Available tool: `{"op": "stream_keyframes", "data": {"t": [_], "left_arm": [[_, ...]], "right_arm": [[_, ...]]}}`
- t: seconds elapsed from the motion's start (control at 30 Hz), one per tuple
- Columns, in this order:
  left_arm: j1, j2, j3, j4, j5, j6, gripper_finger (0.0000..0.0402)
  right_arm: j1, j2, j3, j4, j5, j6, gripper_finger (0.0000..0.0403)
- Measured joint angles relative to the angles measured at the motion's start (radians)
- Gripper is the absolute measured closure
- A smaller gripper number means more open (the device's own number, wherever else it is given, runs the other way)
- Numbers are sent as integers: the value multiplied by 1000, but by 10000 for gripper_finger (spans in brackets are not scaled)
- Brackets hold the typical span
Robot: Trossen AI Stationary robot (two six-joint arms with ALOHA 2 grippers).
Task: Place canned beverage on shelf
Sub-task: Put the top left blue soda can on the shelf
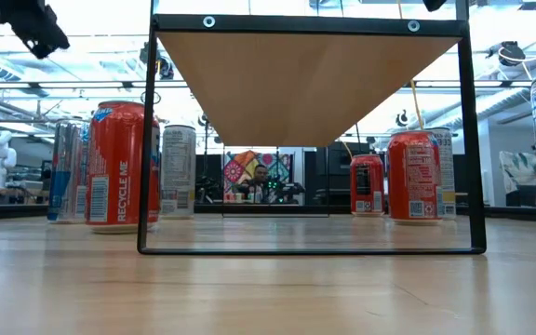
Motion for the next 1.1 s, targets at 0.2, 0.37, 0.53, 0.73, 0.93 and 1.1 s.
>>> {"op": "stream_keyframes", "data": {"t": [0.2, 0.37, 0.53, 0.73, 0.93, 1.1], "left_arm": [[0, 80, -34, 2, -71, 0, 343], [0, 177, -34, 13, -150, 1, 237], [0, 263, -34, 13, -178, 0, 138], [0, 323, -34, 25, -227, -22, 71], [0, 327, -34, 56, -224, -25, 57], [0, 325, -33, 58, -218, -33, 56]], "right_arm": [[0, 0, 0, 0, -1, -68, 403], [0, 0, 0, -12, -1, -90, 403], [0, 0, 0, -38, -1, -90, 403], [0, 0, 0, -53, -1, -90, 403], [0, 0, 0, -53, -1, -80, 403], [0, 0, 0, -53, -1, -77, 403]]}}
